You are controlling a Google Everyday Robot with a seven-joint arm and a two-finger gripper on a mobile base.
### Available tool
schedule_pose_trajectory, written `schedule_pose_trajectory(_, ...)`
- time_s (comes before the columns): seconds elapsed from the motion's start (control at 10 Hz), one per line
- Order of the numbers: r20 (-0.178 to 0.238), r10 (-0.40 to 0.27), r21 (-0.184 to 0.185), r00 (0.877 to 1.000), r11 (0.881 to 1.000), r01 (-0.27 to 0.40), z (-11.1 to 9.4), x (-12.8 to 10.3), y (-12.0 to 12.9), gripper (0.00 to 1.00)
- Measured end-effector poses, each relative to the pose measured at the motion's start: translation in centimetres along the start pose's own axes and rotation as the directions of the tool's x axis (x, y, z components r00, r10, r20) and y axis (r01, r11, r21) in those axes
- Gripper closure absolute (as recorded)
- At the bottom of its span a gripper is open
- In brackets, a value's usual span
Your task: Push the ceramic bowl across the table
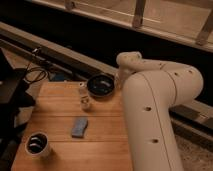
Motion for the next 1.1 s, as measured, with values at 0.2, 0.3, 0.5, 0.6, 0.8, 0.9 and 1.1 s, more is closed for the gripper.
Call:
schedule_pose_trajectory(0.2,0.025,0.044,-0.003,0.999,0.999,-0.044,-0.1,-1.9,-1.4,0.9)
schedule_pose_trajectory(0.3,0.032,0.05,-0.024,0.998,0.999,-0.049,0.3,-2.4,-1.5,0.9)
schedule_pose_trajectory(0.5,0.038,0.051,-0.064,0.998,0.997,-0.048,1.5,-2.8,-0.4,0.9)
schedule_pose_trajectory(0.6,0.035,0.042,-0.077,0.999,0.996,-0.039,2.2,-2.5,0.6,0.9)
schedule_pose_trajectory(0.8,0.02,0.011,-0.108,1.0,0.994,-0.008,4.3,-1.2,4.1,0.9)
schedule_pose_trajectory(0.9,0.007,-0.004,-0.115,1.0,0.993,0.005,5.4,-0.6,5.2,0.9)
schedule_pose_trajectory(1.1,-0.031,-0.044,-0.146,0.999,0.989,0.039,8.2,0.7,7.0,0.9)
